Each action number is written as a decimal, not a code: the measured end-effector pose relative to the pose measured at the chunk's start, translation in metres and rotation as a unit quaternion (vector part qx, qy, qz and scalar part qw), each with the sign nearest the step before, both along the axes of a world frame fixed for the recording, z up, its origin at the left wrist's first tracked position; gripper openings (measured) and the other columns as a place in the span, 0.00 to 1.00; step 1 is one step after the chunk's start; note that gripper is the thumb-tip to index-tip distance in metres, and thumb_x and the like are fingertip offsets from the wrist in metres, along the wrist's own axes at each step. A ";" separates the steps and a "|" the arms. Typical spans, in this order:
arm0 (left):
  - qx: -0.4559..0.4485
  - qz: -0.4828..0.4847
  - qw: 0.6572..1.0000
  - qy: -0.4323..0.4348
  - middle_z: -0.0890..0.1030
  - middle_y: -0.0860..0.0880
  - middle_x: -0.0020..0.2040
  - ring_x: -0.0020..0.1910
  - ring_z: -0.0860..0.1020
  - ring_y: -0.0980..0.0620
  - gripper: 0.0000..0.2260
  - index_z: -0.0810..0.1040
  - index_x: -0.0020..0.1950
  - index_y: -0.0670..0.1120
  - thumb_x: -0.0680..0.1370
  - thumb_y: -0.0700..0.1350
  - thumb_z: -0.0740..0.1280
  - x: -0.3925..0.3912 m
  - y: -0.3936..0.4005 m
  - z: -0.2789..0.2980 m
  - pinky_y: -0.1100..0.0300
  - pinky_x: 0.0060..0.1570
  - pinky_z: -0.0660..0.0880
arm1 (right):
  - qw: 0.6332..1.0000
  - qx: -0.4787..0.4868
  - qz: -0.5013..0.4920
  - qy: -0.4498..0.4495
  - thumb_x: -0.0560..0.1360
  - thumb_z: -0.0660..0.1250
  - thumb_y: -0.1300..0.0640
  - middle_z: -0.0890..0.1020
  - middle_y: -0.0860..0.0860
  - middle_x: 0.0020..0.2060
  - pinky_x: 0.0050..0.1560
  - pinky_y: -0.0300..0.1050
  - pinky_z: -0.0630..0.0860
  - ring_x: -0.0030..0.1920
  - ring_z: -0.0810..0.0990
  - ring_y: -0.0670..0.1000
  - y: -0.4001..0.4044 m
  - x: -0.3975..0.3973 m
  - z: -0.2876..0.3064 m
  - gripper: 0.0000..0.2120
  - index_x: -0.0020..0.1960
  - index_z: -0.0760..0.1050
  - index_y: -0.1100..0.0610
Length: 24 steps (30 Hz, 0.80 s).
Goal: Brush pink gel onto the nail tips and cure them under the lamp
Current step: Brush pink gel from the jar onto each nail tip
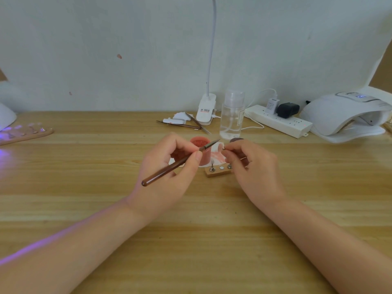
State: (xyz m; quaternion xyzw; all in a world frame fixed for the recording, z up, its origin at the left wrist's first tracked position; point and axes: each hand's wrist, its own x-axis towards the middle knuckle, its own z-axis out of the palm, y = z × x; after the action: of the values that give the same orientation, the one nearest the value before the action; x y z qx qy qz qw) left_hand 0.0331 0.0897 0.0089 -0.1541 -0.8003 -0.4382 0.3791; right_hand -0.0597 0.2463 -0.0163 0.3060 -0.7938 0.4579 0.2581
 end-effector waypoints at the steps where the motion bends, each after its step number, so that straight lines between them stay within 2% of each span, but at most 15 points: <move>1: -0.005 0.003 1.000 -0.004 0.79 0.68 0.39 0.41 0.77 0.69 0.09 0.75 0.41 0.47 0.74 0.34 0.68 0.000 0.000 0.000 0.77 0.40 0.69 | 1.000 0.000 0.000 0.002 0.73 0.70 0.62 0.83 0.49 0.39 0.41 0.32 0.73 0.40 0.80 0.47 0.000 0.000 0.000 0.03 0.47 0.81 0.59; 6: -0.017 0.005 1.000 -0.007 0.79 0.65 0.39 0.39 0.76 0.66 0.07 0.76 0.40 0.49 0.72 0.36 0.68 -0.001 0.002 0.000 0.76 0.40 0.69 | 1.000 0.008 -0.004 0.006 0.73 0.70 0.62 0.83 0.48 0.39 0.41 0.29 0.71 0.40 0.79 0.45 0.000 0.000 0.000 0.03 0.47 0.81 0.59; 9: -0.029 -0.009 0.999 -0.011 0.78 0.54 0.39 0.35 0.74 0.58 0.04 0.74 0.38 0.47 0.72 0.42 0.67 0.001 0.001 0.001 0.73 0.38 0.69 | 1.000 0.009 -0.005 0.003 0.74 0.70 0.62 0.83 0.48 0.39 0.41 0.28 0.70 0.40 0.79 0.44 0.001 -0.001 0.000 0.03 0.47 0.82 0.58; 11: -0.030 -0.010 0.999 -0.013 0.77 0.51 0.39 0.35 0.74 0.56 0.04 0.73 0.38 0.47 0.71 0.45 0.65 0.002 -0.001 0.000 0.72 0.37 0.69 | 1.000 0.002 -0.001 -0.003 0.74 0.70 0.61 0.83 0.48 0.39 0.41 0.28 0.71 0.40 0.79 0.44 0.001 -0.001 0.000 0.03 0.47 0.81 0.58; 13: -0.006 -0.009 1.000 -0.013 0.77 0.52 0.37 0.34 0.74 0.60 0.04 0.72 0.37 0.47 0.72 0.44 0.65 0.003 -0.001 0.000 0.72 0.36 0.68 | 1.000 -0.006 0.003 -0.006 0.74 0.70 0.61 0.83 0.47 0.39 0.41 0.28 0.71 0.41 0.78 0.43 0.001 -0.001 0.000 0.03 0.47 0.81 0.58; 17: 0.049 -0.003 0.999 -0.019 0.80 0.67 0.36 0.39 0.77 0.71 0.08 0.72 0.40 0.44 0.75 0.33 0.66 0.001 0.002 -0.001 0.78 0.37 0.68 | 1.000 -0.017 0.011 -0.014 0.74 0.70 0.61 0.82 0.46 0.38 0.41 0.29 0.73 0.40 0.79 0.44 0.000 -0.002 -0.002 0.03 0.47 0.81 0.56; 21: 0.099 -0.008 0.994 -0.038 0.81 0.65 0.35 0.42 0.79 0.70 0.08 0.73 0.41 0.45 0.76 0.33 0.66 -0.003 0.004 -0.003 0.77 0.38 0.70 | 0.999 -0.028 0.023 -0.015 0.74 0.70 0.62 0.82 0.46 0.37 0.43 0.39 0.77 0.39 0.80 0.44 -0.001 -0.002 -0.003 0.03 0.47 0.81 0.56; 24: 0.098 -0.013 0.994 -0.051 0.81 0.64 0.34 0.41 0.79 0.69 0.08 0.73 0.41 0.43 0.77 0.33 0.66 -0.004 0.003 -0.004 0.76 0.38 0.71 | 0.999 -0.026 0.027 -0.016 0.74 0.70 0.62 0.82 0.46 0.37 0.43 0.41 0.77 0.39 0.80 0.44 -0.001 -0.002 -0.003 0.03 0.47 0.81 0.56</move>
State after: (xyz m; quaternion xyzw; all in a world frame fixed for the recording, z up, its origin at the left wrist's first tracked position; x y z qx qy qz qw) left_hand 0.0295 0.0932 0.0052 -0.1038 -0.7697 -0.5271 0.3449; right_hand -0.0617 0.2456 -0.0193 0.3128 -0.7770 0.4902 0.2412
